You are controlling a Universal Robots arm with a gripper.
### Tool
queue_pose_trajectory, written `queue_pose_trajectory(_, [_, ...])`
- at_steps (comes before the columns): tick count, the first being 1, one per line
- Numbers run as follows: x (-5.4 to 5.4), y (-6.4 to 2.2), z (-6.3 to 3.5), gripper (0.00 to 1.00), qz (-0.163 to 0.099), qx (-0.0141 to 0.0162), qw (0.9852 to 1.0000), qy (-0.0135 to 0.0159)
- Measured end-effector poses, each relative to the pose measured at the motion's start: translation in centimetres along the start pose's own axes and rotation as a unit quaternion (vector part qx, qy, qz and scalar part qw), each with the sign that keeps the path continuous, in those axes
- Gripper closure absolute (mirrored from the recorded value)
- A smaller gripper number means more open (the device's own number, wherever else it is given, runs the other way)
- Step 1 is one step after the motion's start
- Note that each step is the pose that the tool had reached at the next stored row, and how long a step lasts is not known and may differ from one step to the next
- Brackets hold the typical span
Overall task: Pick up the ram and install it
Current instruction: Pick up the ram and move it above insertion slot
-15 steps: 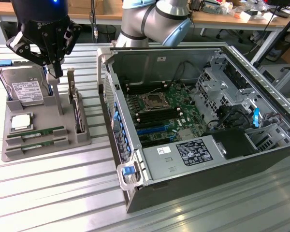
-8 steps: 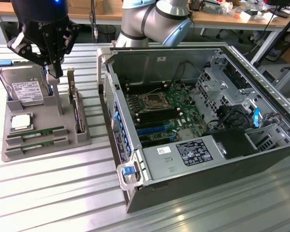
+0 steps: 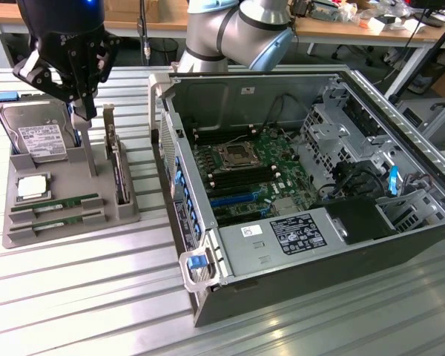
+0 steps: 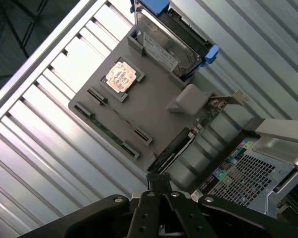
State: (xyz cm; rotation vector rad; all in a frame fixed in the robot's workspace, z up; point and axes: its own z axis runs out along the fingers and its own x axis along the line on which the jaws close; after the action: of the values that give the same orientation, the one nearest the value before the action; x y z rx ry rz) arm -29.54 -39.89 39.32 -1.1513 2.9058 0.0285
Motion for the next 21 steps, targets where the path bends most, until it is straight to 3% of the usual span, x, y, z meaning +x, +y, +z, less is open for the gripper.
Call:
queue_pose_trajectory(11, [0.0, 0.0, 0.01, 0.89, -0.027, 0.0002, 0.9996, 0.001])
queue_pose_trajectory(21, [0.0, 0.0, 0.03, 0.89, -0.057, 0.0003, 0.9984, 0.0021])
